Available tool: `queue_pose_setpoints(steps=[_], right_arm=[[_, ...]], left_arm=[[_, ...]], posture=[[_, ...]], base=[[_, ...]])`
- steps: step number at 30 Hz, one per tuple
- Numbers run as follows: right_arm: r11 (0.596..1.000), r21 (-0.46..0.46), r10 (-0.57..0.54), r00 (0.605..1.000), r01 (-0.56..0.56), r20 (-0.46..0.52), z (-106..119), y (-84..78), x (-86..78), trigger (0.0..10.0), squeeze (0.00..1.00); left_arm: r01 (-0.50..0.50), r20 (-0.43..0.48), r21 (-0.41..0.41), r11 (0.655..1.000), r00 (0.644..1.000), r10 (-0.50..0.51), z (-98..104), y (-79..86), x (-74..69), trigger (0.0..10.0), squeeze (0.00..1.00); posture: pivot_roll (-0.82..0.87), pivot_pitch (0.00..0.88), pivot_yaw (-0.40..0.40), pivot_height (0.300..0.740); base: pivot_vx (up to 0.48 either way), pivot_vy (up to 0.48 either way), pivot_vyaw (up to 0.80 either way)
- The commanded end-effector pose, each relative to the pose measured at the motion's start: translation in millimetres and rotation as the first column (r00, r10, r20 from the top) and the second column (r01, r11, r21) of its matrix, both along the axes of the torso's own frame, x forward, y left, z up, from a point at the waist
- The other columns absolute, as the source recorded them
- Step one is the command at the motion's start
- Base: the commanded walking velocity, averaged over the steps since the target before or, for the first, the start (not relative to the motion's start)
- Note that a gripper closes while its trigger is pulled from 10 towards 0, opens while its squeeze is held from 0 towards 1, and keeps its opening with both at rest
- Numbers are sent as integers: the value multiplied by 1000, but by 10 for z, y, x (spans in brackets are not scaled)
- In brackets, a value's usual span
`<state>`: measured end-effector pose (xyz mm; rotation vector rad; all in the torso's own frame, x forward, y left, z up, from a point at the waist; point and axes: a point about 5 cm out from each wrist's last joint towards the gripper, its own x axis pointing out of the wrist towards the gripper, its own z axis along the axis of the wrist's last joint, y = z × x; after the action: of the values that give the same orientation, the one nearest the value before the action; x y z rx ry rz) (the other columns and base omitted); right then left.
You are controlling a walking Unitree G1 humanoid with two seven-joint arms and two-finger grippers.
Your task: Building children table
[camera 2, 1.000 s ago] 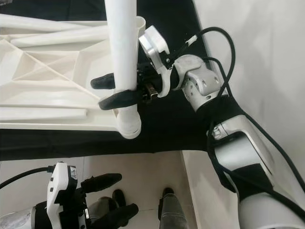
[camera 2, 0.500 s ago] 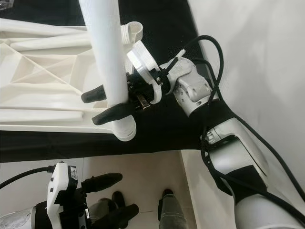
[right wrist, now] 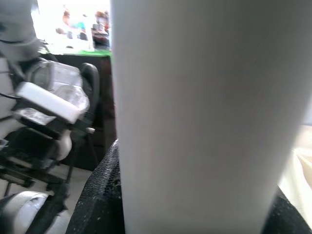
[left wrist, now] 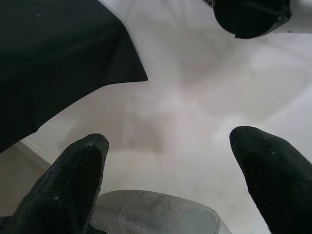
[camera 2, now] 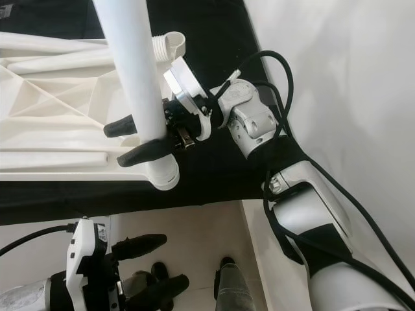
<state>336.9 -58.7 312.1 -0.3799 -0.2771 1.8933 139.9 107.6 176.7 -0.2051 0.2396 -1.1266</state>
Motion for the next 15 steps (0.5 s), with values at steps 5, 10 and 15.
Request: queue_pose_setpoints(steps=[5,10,15], right_arm=[[945,-63,-323,946,322,-7,-234,-68,227,10000,0],[826,-32,-563,826,562,-24,-289,-193,367,10000,0],[706,-17,-706,703,708,-84,-403,-300,400,10000,0]], left_arm=[[4,-12,17,1000,1000,-4,-40,0,-13,10000,0],[2,-6,16,1000,1000,-1,-46,-4,9,10000,0],[1,-2,16,1000,1000,-1,-55,-3,28,10000,0]], posture=[[-4,360,27,740],[-9,352,25,740],[-17,344,25,740]], base=[[0,0,0],[0,0,0],[0,0,0]])
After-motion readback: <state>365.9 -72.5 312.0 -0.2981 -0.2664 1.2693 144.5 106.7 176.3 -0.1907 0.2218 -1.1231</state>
